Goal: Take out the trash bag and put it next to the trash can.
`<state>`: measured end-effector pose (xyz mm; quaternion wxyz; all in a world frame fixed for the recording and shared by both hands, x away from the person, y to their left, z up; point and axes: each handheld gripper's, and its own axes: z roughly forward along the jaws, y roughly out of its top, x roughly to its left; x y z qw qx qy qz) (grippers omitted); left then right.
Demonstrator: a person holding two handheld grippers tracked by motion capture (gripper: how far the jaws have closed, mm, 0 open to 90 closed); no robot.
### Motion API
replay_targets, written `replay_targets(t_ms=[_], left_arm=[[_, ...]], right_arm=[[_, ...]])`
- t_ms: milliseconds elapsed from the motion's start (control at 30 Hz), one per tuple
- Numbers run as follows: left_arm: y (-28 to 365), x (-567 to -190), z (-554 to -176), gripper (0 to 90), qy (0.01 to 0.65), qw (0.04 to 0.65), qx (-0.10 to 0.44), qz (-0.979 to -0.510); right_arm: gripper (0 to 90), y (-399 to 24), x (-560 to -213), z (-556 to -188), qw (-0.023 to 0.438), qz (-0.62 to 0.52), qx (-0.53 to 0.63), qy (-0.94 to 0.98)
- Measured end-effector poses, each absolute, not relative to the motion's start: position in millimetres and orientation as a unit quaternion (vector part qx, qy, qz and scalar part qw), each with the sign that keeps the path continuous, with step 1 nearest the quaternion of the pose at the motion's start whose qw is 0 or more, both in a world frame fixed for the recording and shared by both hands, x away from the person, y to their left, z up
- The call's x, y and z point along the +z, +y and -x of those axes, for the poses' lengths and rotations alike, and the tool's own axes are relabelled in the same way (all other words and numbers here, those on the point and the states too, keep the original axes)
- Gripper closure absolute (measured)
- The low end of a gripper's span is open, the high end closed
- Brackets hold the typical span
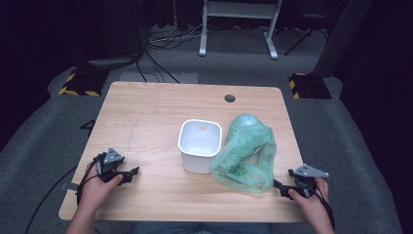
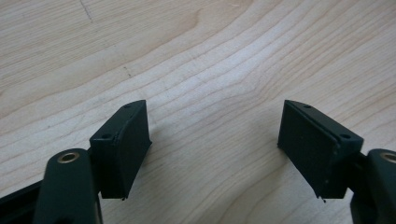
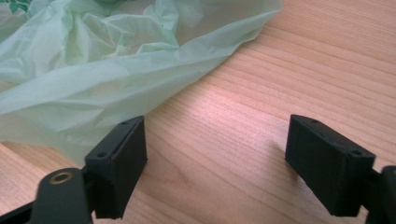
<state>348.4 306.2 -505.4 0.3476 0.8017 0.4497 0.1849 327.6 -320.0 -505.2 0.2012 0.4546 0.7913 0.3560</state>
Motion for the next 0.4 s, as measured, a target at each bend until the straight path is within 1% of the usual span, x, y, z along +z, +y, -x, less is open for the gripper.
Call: replay_targets(t_ms=[100, 400], left_arm=[[310.4, -505.3, -347.1, 22.3, 0.454, 0.346, 0.184, -0.8], [311.9, -505.8, -346.4, 19.3, 0.46, 0.343, 0.187, -0.797]], right_arm=[[18.5, -320.4, -505.5, -329.9, 0.199, -0.45, 0.356, 0.794], [18.5, -320.5, -505.7, -329.7, 0.201, -0.449, 0.356, 0.795]])
